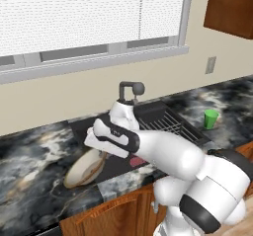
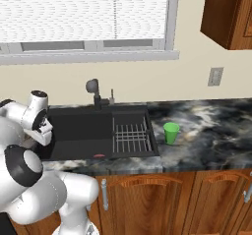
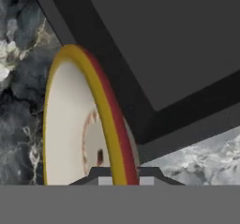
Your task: Pick the cup and bowl from the counter and place them on the counter next to the sink.
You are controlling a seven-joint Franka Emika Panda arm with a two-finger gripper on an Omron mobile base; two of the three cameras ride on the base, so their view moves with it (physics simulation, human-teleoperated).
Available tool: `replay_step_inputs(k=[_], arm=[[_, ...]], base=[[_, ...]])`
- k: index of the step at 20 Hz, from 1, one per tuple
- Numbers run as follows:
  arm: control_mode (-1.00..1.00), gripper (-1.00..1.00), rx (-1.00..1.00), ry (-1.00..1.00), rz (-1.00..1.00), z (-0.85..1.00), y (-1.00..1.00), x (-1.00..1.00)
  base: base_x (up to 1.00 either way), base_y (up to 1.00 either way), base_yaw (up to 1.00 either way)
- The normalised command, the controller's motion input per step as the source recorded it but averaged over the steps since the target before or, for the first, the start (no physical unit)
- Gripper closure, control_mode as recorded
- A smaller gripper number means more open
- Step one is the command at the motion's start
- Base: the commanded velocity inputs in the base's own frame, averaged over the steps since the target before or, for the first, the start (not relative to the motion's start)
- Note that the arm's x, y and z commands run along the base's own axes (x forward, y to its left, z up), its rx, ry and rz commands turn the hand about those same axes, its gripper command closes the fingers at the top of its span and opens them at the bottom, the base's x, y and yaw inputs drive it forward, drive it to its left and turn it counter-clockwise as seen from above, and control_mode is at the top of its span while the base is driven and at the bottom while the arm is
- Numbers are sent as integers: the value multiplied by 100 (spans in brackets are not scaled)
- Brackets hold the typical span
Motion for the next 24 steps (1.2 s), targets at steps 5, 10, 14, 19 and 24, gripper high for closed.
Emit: replay_step_inputs(k=[5, 10, 14, 19, 24], arm=[[-100, 100, 27, -14, 0, -19, 13, 12], [-100, 100, 27, -25, -1, -8, 23, 0], [-100, 100, 8, -8, -5, -32, 53, 0], [-100, 100, 0, -3, -7, -5, 55, 0], [-100, 100, 0, 2, -12, -6, 23, 0]], base=[[0, 0, 0], [0, 0, 0], [0, 0, 0], [0, 0, 0], [0, 0, 0]])
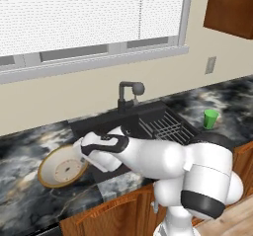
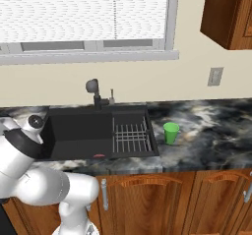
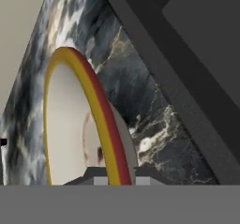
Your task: Pick the cup and bowl from the counter and place them on the counter next to the sink.
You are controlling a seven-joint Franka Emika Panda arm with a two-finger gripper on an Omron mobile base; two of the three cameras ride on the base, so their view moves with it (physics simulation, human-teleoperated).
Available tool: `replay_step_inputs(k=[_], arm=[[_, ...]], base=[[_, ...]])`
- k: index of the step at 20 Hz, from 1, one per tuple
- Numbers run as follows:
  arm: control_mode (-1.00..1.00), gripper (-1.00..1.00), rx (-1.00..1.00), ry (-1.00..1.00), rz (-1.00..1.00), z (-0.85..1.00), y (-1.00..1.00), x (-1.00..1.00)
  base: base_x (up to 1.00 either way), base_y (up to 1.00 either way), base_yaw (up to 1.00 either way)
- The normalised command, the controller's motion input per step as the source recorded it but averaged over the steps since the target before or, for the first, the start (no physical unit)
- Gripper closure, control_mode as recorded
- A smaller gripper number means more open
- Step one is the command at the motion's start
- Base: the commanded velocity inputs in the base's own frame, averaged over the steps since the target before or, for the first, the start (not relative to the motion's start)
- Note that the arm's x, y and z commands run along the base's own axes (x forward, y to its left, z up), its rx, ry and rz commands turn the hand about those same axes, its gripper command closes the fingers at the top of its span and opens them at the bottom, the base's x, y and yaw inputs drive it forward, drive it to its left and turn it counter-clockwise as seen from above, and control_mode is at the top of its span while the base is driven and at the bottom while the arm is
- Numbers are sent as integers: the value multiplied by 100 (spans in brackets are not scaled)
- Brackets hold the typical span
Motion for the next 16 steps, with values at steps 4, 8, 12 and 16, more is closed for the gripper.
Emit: replay_step_inputs(k=[4, 8, 12, 16], arm=[[-100, 100, -2, 6, -11, -17, 0, 0], [-100, 100, -2, 2, -3, -8, 0, 0], [-100, -100, 0, 0, 0, 0, 0, 0], [-100, -100, 0, 0, 0, 0, 0, 0]], base=[[0, 0, 0], [0, 0, 0], [0, 0, 0], [0, 0, 0]])
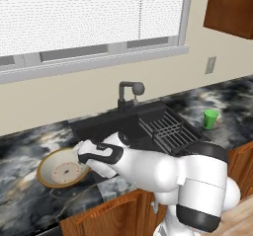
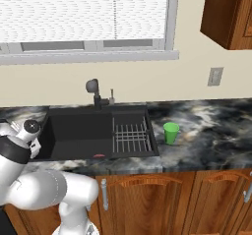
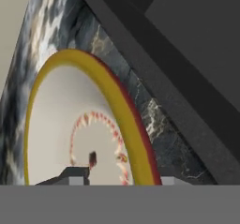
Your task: Pick the cup and bowl from the counter and place them on the counter next to the sink.
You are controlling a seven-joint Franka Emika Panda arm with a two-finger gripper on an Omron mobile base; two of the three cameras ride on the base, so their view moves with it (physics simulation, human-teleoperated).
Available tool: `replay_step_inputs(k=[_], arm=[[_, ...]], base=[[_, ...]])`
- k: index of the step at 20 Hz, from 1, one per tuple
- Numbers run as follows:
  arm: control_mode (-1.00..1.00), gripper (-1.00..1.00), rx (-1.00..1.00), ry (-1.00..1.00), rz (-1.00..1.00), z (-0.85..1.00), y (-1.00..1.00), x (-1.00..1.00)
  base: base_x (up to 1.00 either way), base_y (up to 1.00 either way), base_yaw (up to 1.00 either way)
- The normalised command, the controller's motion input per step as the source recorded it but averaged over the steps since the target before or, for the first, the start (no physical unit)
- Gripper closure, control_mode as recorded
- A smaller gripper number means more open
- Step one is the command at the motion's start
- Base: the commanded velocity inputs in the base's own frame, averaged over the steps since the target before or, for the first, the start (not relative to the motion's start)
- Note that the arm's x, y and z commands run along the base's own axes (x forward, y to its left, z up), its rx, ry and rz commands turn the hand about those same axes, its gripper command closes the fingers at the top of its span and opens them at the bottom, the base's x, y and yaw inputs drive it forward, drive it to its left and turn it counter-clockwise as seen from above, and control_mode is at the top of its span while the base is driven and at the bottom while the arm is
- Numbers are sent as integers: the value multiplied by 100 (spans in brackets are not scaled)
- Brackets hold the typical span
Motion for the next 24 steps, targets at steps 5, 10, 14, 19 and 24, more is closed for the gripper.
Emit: replay_step_inputs(k=[5, 10, 14, 19, 24], arm=[[-100, -100, -1, 12, 0, 26, -42, 22], [-100, -100, 0, 10, 0, 65, -73, 0], [-100, -100, 0, 9, 0, 84, -69, 0], [-100, -100, -10, 15, -4, 65, -69, 6], [-100, -100, -37, -1, -3, 28, -51, 5]], base=[[0, 0, 0], [0, 0, 0], [0, 0, 0], [0, 0, 0], [0, 0, 0]])
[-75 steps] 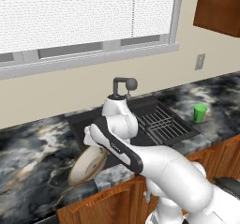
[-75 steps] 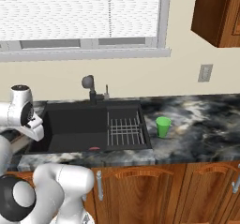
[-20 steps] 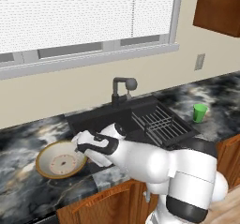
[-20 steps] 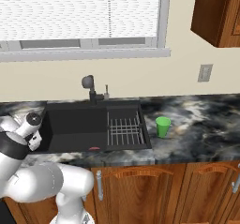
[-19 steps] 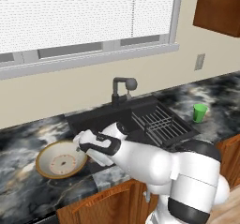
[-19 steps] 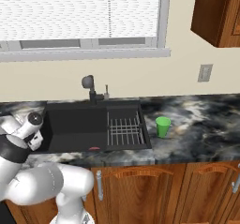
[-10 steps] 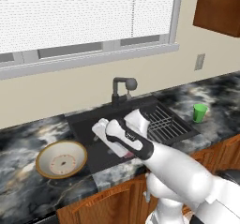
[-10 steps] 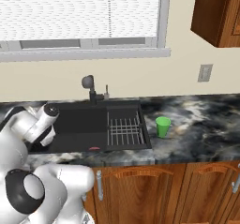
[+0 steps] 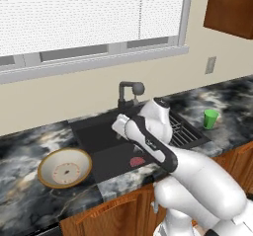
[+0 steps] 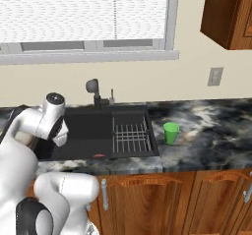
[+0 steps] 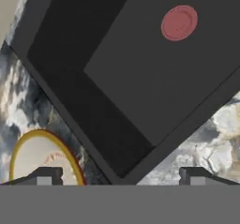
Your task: Pick the cup and bowl from the counter and place them on the counter next to the sink.
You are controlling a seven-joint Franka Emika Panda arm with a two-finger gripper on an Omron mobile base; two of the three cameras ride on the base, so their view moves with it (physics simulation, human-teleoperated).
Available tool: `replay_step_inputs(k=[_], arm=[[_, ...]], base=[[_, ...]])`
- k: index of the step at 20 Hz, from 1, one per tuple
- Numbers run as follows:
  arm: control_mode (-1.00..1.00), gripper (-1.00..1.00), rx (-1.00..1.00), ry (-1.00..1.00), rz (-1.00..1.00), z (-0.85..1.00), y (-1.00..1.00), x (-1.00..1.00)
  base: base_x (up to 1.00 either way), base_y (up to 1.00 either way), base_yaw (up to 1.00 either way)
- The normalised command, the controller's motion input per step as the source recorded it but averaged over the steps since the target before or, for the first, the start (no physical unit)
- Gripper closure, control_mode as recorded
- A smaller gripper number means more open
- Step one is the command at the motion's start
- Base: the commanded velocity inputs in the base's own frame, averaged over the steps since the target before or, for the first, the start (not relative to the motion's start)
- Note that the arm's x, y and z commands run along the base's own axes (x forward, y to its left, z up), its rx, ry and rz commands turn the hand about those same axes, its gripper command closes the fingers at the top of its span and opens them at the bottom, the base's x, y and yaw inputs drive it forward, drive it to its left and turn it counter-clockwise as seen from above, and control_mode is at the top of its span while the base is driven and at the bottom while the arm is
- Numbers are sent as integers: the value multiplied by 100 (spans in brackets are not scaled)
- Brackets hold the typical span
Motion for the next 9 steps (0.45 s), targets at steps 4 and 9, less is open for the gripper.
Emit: replay_step_inputs(k=[4, 9], arm=[[-100, -100, -36, -8, 14, 37, -30, 14], [-100, -100, -12, 0, 37, -10, -36, -6]], base=[[0, 0, 0], [0, 0, 0]])
